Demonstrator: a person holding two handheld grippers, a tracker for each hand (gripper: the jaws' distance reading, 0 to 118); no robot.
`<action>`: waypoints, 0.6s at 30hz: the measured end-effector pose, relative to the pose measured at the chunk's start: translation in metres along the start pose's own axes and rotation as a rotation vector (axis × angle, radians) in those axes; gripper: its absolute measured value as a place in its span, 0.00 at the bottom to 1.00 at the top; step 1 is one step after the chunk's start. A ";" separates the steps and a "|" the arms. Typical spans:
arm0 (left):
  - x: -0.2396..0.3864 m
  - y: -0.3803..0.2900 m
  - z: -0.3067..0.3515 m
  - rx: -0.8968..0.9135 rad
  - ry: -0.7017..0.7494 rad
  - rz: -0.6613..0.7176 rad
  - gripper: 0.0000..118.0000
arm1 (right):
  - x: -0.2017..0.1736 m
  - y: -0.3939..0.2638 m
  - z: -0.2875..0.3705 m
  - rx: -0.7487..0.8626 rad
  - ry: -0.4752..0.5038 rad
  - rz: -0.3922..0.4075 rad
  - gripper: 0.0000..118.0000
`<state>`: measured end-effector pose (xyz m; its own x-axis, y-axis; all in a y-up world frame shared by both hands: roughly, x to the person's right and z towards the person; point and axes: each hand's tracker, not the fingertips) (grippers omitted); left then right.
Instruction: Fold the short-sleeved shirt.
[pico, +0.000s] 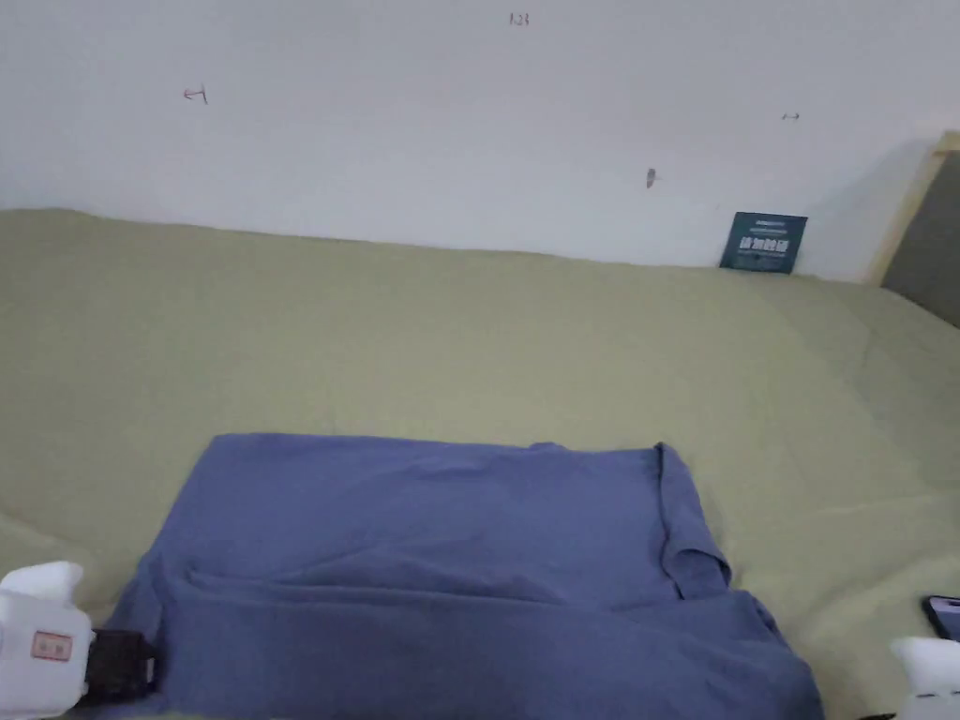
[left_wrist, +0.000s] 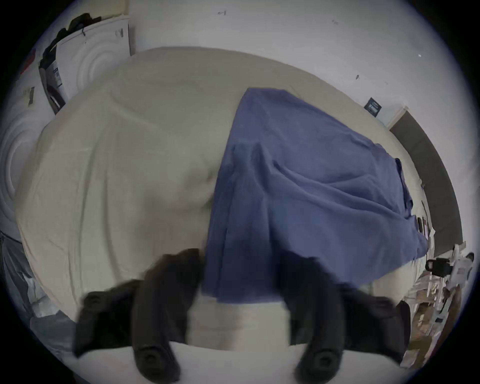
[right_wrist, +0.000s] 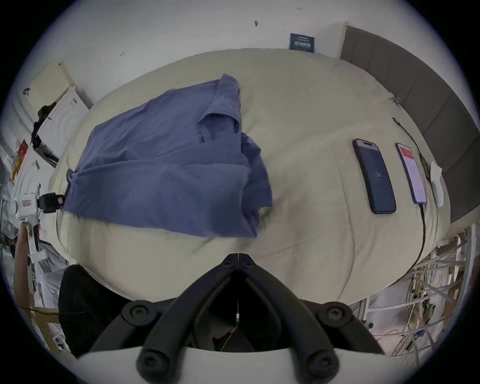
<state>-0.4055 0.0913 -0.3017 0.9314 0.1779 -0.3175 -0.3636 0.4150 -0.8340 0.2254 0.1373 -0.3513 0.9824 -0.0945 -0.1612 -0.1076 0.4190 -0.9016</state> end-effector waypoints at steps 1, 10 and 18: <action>0.000 -0.002 0.001 0.016 0.046 0.029 0.17 | 0.000 0.003 -0.001 0.005 -0.005 -0.001 0.02; 0.012 -0.012 0.021 0.048 -0.023 -0.053 0.06 | -0.017 0.036 -0.050 -0.023 0.002 0.010 0.81; 0.007 -0.005 0.036 0.052 -0.059 -0.026 0.06 | -0.022 0.047 -0.060 -0.046 0.034 -0.043 0.09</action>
<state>-0.3975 0.1223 -0.2837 0.9384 0.2183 -0.2678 -0.3414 0.4656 -0.8165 0.1891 0.1047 -0.4144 0.9806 -0.1422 -0.1349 -0.0734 0.3719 -0.9254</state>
